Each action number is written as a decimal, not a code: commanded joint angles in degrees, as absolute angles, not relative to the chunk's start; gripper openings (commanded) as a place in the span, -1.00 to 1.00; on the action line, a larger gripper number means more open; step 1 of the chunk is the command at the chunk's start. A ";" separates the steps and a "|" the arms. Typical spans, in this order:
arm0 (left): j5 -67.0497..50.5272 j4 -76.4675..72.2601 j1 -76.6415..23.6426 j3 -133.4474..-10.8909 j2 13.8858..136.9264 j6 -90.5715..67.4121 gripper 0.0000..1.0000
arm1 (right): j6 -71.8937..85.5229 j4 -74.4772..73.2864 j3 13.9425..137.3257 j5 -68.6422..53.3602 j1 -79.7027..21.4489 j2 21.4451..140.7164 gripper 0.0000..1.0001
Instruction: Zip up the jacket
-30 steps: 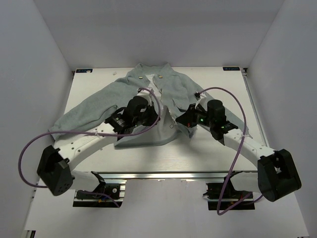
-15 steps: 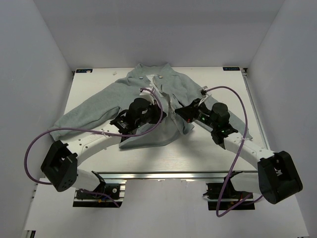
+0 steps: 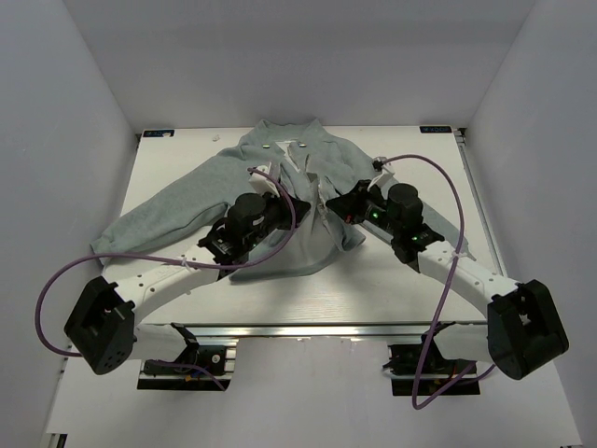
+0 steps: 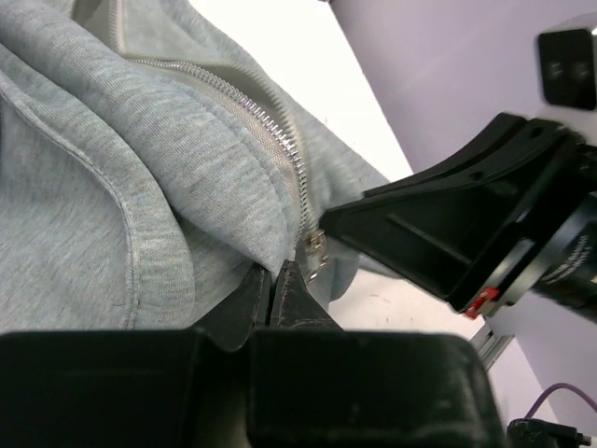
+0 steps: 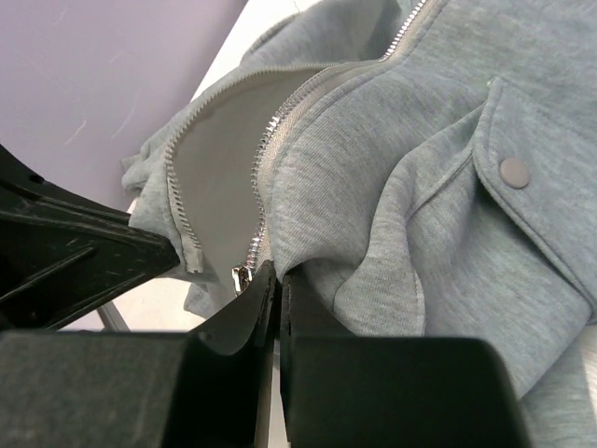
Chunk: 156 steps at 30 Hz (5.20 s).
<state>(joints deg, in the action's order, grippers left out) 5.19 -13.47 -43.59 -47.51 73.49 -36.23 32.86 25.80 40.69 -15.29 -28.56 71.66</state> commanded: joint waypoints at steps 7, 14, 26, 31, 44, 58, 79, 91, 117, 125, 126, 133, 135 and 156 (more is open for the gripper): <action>7.20 -21.70 -43.68 -46.41 72.60 -39.46 -1.00 | 35.07 31.20 41.40 -9.94 -31.73 73.48 -1.00; 10.54 -18.81 -43.77 -47.55 73.65 -39.99 -1.00 | 35.25 33.05 39.99 -8.53 -32.17 71.72 -1.00; 10.02 -20.57 -43.68 -46.23 74.36 -41.22 -1.00 | 35.95 33.93 40.34 -8.88 -32.34 72.95 -1.00; 10.02 -21.09 -43.68 -45.97 74.27 -41.31 -1.00 | 35.95 33.49 40.52 -8.52 -32.43 73.04 -1.00; 8.97 -22.23 -43.68 -45.97 75.41 -41.22 -1.00 | 36.30 33.75 41.40 -8.88 -32.87 74.27 -1.00; 8.00 -22.59 -43.68 -45.53 76.29 -41.48 -1.00 | 36.74 33.84 40.87 -6.51 -32.87 73.04 -1.00; 4.22 -22.07 -43.68 -44.65 76.38 -42.37 -1.00 | 38.85 34.98 41.39 -7.20 -32.87 72.16 -1.00; -5.09 -20.48 -43.68 -43.33 75.32 -39.20 -1.00 | 38.50 30.33 44.21 -5.71 -32.87 72.42 -1.00; -5.10 -1.24 -43.68 -42.09 73.91 -41.57 -1.00 | 28.74 7.74 46.68 -15.81 -31.73 75.23 -1.00; -10.28 -5.97 -43.77 -41.05 78.57 -45.08 -1.00 | 27.08 4.94 43.68 -14.15 -32.34 75.06 -0.61; -10.20 -6.41 -43.68 -40.96 78.84 -46.57 -1.00 | 26.46 3.53 44.12 -12.67 -32.52 75.06 -0.55; -10.46 -6.50 -43.77 -41.49 80.59 -49.74 -1.00 | 22.50 -6.23 44.83 -8.71 -35.85 74.18 -0.19; -10.55 -6.59 -43.77 -41.05 80.60 -50.53 -1.00 | 23.29 -7.90 44.65 -5.04 -38.04 72.78 -0.17; -7.38 -3.52 -45.88 -42.01 80.25 -50.98 -1.00 | 44.55 -10.99 43.77 25.39 -59.68 72.68 -0.10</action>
